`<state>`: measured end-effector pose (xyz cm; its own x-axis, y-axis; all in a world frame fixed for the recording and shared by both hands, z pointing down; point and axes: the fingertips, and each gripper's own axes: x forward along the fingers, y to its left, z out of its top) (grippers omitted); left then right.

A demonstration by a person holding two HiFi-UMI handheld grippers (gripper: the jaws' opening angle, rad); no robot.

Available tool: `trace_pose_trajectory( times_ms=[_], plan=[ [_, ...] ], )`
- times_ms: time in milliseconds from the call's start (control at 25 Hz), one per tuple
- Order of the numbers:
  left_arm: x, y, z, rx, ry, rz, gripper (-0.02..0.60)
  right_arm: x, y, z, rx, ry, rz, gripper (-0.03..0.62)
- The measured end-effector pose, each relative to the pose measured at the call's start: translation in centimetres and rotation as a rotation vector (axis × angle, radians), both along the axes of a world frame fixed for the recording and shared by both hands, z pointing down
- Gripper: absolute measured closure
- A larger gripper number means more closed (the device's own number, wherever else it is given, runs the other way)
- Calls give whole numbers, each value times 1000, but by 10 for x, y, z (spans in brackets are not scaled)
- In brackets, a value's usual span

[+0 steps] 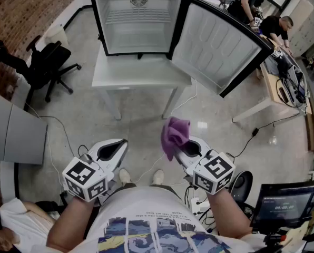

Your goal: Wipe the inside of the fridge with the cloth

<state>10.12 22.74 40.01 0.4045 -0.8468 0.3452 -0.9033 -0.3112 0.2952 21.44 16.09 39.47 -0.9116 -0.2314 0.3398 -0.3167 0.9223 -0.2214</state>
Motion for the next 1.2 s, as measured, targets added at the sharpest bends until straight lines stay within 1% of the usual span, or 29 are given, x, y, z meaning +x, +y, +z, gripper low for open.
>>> trace_pose_trajectory(
  times_ms=[480,880,960,1200],
  plan=[
    [0,-1,-2,-14,15,-9,577,1,-2,-3,6,14,-16,525],
    [18,-30,11,-50,14,24,577,17,-24,3,-24,8,-5,523],
    [20,-35,13,-57,18,13,577,18,-29,6,-37,10,-18,523],
    [23,-39,14,-47,10,-63,576,17,-42,16,-49,10,-92,523]
  ],
)
